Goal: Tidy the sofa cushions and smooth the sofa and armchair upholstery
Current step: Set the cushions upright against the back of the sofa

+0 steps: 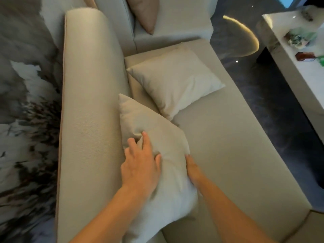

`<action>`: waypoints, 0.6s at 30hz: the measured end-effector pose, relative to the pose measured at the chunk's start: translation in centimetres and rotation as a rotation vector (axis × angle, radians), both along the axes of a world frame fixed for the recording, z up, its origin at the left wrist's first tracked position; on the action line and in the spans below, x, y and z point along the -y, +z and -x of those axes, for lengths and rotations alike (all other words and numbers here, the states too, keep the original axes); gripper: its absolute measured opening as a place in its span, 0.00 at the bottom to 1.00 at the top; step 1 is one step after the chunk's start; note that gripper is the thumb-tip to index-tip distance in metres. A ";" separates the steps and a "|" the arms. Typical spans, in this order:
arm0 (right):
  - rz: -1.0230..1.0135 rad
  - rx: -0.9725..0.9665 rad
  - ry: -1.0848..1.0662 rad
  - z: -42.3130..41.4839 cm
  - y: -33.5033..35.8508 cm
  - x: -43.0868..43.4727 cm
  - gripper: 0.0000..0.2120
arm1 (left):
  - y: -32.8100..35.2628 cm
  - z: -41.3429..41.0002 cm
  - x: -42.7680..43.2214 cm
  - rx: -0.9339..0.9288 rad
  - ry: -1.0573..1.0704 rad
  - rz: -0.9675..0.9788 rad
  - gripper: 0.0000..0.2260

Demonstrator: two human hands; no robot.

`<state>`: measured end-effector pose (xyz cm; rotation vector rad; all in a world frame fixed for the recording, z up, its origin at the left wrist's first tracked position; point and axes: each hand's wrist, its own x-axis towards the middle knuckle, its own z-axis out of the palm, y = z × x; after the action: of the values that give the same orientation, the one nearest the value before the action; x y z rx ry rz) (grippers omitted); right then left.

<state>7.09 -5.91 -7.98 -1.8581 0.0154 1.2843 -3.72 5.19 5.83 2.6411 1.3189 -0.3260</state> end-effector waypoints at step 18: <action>0.119 0.597 0.107 -28.4 4.9 -17.3 0.35 | -12.9 -27.6 -21.2 0.127 0.497 0.625 0.58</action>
<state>35.50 11.41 -3.03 -2.3053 -0.3351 0.7649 23.87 26.40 -7.07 1.7399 1.4722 -0.4032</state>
